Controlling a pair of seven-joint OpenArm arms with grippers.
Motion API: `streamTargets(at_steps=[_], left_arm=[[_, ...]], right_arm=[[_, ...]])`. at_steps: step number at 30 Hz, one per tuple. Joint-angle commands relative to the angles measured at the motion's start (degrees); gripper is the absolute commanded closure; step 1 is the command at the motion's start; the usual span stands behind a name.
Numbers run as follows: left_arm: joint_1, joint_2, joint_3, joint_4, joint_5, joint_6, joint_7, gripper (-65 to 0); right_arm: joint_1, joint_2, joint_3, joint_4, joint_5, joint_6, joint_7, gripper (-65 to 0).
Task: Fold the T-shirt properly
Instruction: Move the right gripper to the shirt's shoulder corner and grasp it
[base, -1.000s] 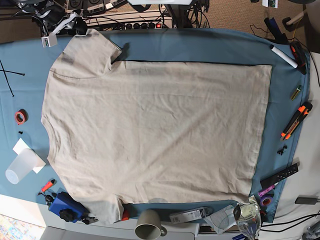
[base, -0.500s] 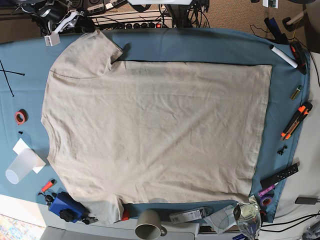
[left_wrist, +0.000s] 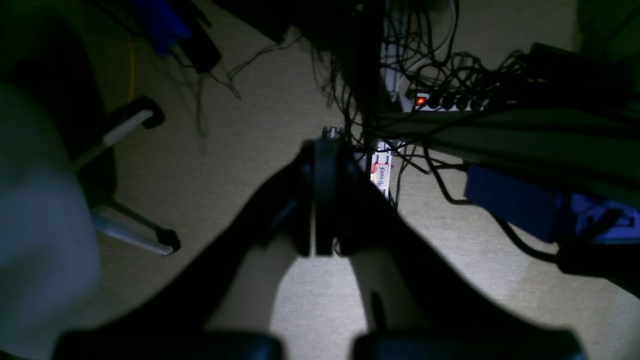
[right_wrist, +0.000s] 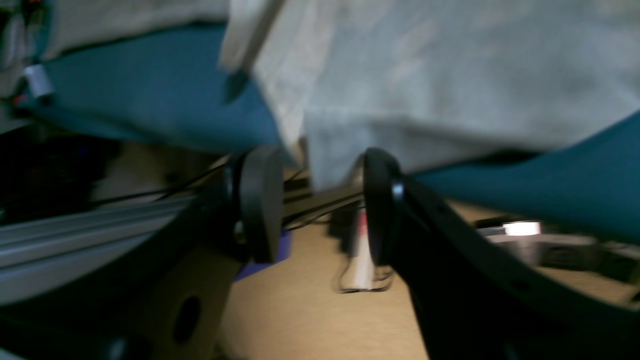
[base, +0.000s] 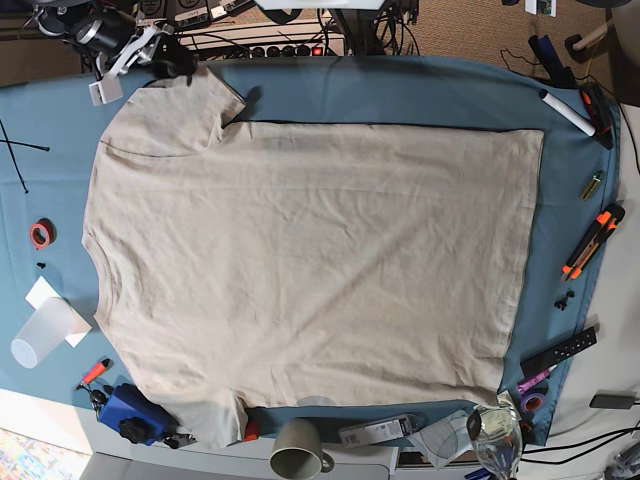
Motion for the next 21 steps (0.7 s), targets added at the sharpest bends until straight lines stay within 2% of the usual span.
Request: streamTargets(at_steps=[1, 5, 11, 15, 21], left_arm=[[1.03, -0.20, -0.17, 0.79, -0.17, -0.07, -0.68, 0.0], [0.50, -0.17, -0.17, 0.79, -0.15, -0.04, -0.68, 0.0], [0.20, -0.20, -0.17, 0.79, -0.15, -0.07, -0.63, 0.0], [0.20, -0.20, -0.17, 0.79, -0.17, -0.07, -0.68, 0.0], [0.20, -0.20, -0.17, 0.79, -0.17, -0.07, -0.68, 0.0]], right_arm=[[-0.48, 0.63, 0.50, 0.96, -0.79, 0.30, 1.84, -26.1], [-0.61, 0.63, 0.50, 0.90, -4.76, 0.30, 2.40, -26.1], [-1.53, -0.13, 0.85, 0.90, -4.83, 0.30, 1.36, -26.1], [-1.77, -2.23, 3.80, 0.90, -3.48, 0.30, 1.36, -26.1], [-1.77, -2.21, 11.80, 0.96, 1.68, 0.30, 0.50, -26.1]])
